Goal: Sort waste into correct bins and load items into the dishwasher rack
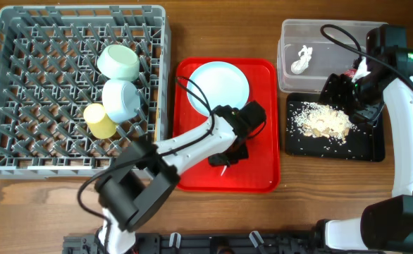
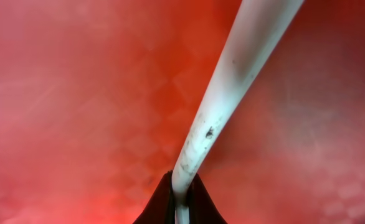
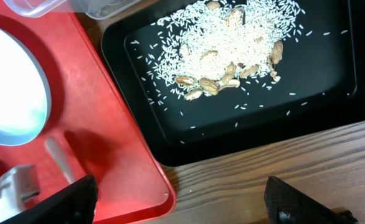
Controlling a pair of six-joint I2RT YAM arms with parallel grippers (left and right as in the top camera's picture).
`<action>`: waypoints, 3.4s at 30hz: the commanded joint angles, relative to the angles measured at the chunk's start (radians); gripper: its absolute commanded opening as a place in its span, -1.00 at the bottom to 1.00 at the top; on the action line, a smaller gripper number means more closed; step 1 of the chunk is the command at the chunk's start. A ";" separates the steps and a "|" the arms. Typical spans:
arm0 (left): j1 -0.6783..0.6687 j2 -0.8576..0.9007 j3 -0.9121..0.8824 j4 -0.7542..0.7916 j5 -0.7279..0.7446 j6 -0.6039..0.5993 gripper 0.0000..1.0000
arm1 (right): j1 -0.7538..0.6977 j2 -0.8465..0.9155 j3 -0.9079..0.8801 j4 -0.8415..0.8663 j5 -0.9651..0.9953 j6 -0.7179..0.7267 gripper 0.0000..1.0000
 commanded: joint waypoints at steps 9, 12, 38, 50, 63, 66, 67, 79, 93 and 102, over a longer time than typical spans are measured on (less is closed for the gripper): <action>0.196 -0.357 -0.003 -0.090 -0.309 0.307 -0.92 | 0.004 -0.023 0.006 0.002 -0.008 -0.020 0.73; 0.327 -0.380 -0.003 0.014 -0.343 0.459 -0.92 | 0.004 -0.023 0.006 0.006 -0.008 -0.020 0.72; 0.634 -0.217 -0.002 0.228 -0.169 0.576 0.29 | 0.004 -0.023 0.006 0.006 -0.008 -0.016 0.73; 0.311 -0.200 -0.003 0.489 -0.065 0.773 0.40 | 0.004 -0.023 0.006 0.010 -0.016 -0.017 0.73; 0.151 0.051 -0.003 0.541 -0.065 0.893 0.32 | 0.004 -0.023 0.006 0.010 -0.015 -0.019 0.73; 0.147 0.066 -0.003 0.520 -0.064 0.893 0.07 | 0.004 -0.023 0.006 0.010 -0.015 -0.019 0.72; 0.144 0.066 -0.003 0.513 -0.065 0.893 -0.07 | 0.004 -0.023 0.006 0.011 -0.015 -0.019 0.73; 0.113 0.066 -0.003 0.497 -0.065 0.890 -0.84 | 0.004 -0.023 0.006 0.010 -0.015 -0.019 0.72; 0.105 0.105 -0.007 0.470 -0.069 0.890 -0.57 | 0.004 -0.023 0.006 0.010 -0.015 -0.019 0.72; 0.105 0.046 0.021 0.477 -0.069 0.890 -0.92 | 0.004 -0.023 0.006 0.004 -0.015 -0.020 0.72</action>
